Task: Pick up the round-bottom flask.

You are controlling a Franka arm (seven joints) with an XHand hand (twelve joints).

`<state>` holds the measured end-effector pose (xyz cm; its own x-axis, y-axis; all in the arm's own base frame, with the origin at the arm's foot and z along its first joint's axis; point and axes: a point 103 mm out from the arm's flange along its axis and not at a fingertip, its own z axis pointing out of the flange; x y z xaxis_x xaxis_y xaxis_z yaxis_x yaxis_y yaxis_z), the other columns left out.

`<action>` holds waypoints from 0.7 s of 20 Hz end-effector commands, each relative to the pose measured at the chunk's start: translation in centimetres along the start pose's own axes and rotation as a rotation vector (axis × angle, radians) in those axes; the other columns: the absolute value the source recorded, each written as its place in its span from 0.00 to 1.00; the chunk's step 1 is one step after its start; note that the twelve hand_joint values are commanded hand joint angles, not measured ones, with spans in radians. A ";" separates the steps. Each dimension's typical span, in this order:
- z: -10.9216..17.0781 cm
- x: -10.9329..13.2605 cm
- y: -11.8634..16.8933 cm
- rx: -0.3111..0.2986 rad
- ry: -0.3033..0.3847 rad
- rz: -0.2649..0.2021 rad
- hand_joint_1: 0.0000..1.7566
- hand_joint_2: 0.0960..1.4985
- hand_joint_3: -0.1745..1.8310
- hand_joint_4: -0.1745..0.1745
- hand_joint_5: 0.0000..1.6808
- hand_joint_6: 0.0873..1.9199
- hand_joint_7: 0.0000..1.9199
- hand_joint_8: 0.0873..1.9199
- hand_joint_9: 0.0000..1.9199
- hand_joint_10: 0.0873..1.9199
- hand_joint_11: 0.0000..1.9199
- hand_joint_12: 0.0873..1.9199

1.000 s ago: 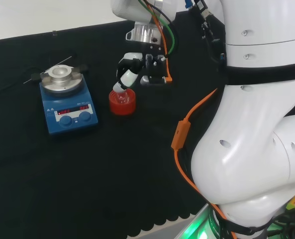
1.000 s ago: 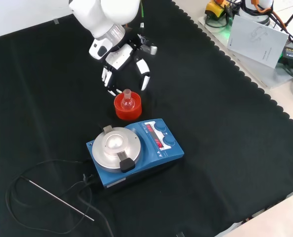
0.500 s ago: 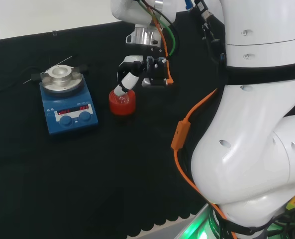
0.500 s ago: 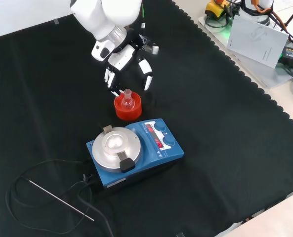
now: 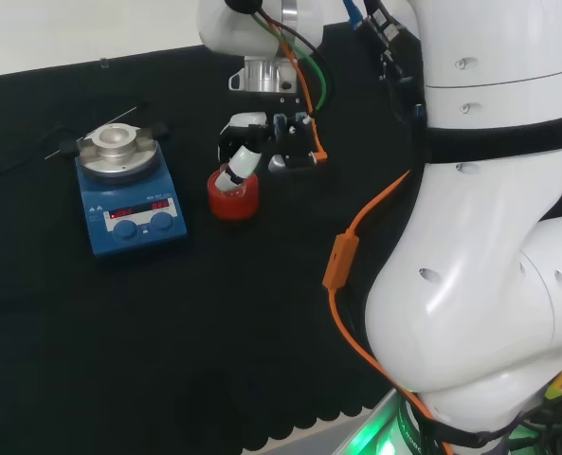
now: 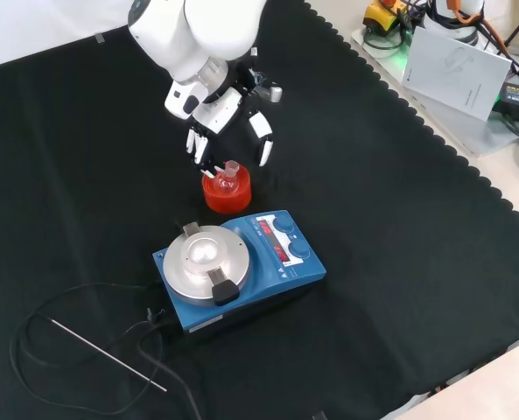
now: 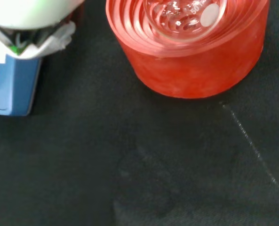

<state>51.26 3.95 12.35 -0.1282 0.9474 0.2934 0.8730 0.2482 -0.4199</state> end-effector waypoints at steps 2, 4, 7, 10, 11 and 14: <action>-0.2 0.4 1.1 -0.009 -0.084 -0.022 0.48 0.19 0.51 0.00 0.21 0.54 0.39 0.46 0.41 0.43 0.25 0.72; -0.3 0.4 1.0 -0.008 -0.091 -0.031 0.48 0.20 0.51 0.00 0.21 0.54 0.39 0.46 0.41 0.43 0.25 0.72; -0.5 0.1 0.8 -0.029 -0.111 -0.030 0.48 0.20 0.51 0.00 0.21 0.54 0.39 0.46 0.42 0.43 0.26 0.72; -0.6 -0.2 0.9 -0.046 -0.158 -0.016 0.50 0.20 0.52 0.00 0.23 0.54 0.42 0.45 0.45 0.41 0.30 0.70; -0.5 -0.3 0.9 -0.046 -0.179 -0.011 0.50 0.20 0.52 0.00 0.23 0.54 0.43 0.45 0.46 0.41 0.31 0.69; -0.2 -0.6 1.2 -0.053 -0.245 -0.003 0.51 0.20 0.52 0.00 0.23 0.54 0.43 0.44 0.47 0.41 0.33 0.69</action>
<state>52.24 3.92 12.21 -0.2113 0.9632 0.1660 0.8850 0.2606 -0.3857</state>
